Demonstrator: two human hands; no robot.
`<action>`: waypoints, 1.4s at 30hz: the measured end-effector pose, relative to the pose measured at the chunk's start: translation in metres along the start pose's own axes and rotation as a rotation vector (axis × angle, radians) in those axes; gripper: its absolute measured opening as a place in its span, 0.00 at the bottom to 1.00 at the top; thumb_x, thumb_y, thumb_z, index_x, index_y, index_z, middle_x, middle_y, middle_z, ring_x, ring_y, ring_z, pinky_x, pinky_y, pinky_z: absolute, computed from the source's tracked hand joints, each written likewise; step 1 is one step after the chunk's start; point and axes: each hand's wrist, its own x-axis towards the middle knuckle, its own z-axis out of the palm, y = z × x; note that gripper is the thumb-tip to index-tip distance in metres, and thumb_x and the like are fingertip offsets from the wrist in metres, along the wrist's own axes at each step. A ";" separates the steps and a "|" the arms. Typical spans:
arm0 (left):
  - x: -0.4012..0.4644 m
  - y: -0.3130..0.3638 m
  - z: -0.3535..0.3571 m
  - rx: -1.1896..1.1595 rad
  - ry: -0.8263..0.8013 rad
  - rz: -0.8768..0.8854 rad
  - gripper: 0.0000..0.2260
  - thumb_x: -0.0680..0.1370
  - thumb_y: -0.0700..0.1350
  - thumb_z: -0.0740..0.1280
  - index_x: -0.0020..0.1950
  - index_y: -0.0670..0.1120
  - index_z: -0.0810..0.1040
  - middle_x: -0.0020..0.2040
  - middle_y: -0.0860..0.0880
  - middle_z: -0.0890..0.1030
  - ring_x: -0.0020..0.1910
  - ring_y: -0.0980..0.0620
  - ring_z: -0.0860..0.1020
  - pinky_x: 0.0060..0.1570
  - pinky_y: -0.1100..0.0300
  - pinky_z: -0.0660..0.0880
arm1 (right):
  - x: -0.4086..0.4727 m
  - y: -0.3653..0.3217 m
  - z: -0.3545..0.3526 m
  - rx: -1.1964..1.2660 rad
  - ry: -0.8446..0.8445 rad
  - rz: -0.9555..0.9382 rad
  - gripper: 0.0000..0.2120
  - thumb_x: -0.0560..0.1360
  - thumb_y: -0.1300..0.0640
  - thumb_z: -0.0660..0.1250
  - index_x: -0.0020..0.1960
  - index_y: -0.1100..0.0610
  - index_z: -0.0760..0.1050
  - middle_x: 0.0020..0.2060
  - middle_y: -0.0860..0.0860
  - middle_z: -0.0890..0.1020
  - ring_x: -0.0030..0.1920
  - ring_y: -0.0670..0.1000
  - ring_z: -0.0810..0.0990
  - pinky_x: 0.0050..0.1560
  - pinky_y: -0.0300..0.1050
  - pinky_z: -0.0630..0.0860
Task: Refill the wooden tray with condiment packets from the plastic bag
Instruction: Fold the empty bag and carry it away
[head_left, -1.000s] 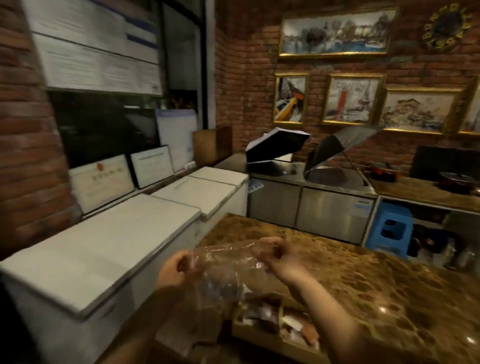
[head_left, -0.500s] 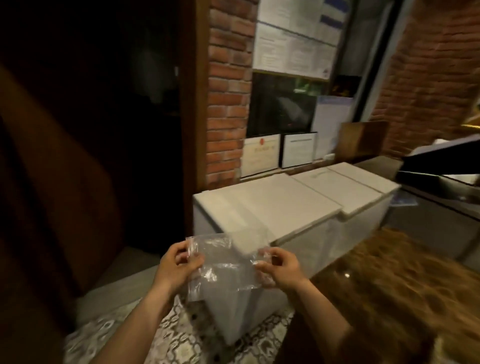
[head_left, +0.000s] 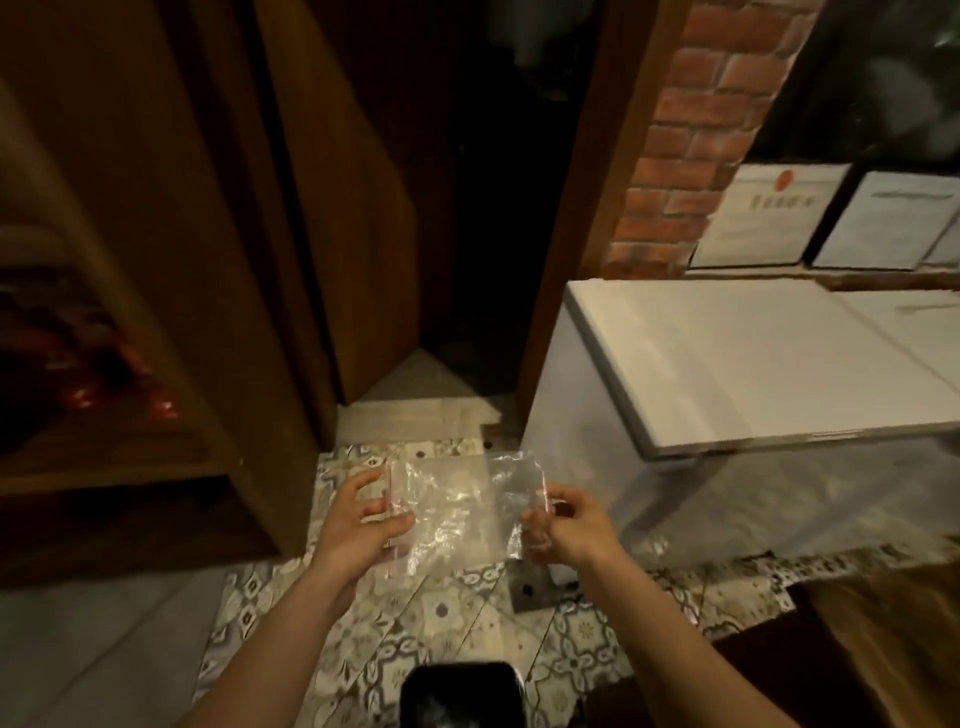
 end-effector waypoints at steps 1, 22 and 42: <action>-0.002 -0.011 0.000 -0.001 0.017 -0.020 0.31 0.71 0.31 0.76 0.68 0.53 0.71 0.58 0.42 0.79 0.53 0.43 0.82 0.50 0.42 0.83 | 0.004 0.013 -0.001 -0.005 -0.006 0.028 0.13 0.76 0.70 0.71 0.59 0.61 0.77 0.50 0.62 0.83 0.32 0.52 0.83 0.31 0.46 0.81; -0.003 -0.273 0.021 0.292 0.076 -0.430 0.30 0.72 0.29 0.73 0.70 0.48 0.70 0.60 0.45 0.82 0.48 0.49 0.83 0.37 0.56 0.80 | 0.030 0.263 -0.021 -0.108 0.052 0.410 0.18 0.75 0.72 0.70 0.61 0.57 0.73 0.44 0.57 0.81 0.41 0.57 0.83 0.37 0.52 0.83; 0.050 -0.388 0.016 0.533 0.022 -0.526 0.31 0.76 0.41 0.73 0.76 0.45 0.63 0.73 0.37 0.70 0.70 0.36 0.70 0.69 0.42 0.70 | 0.085 0.394 -0.008 -0.205 0.111 0.535 0.17 0.78 0.61 0.70 0.65 0.63 0.76 0.42 0.56 0.84 0.39 0.55 0.83 0.54 0.64 0.82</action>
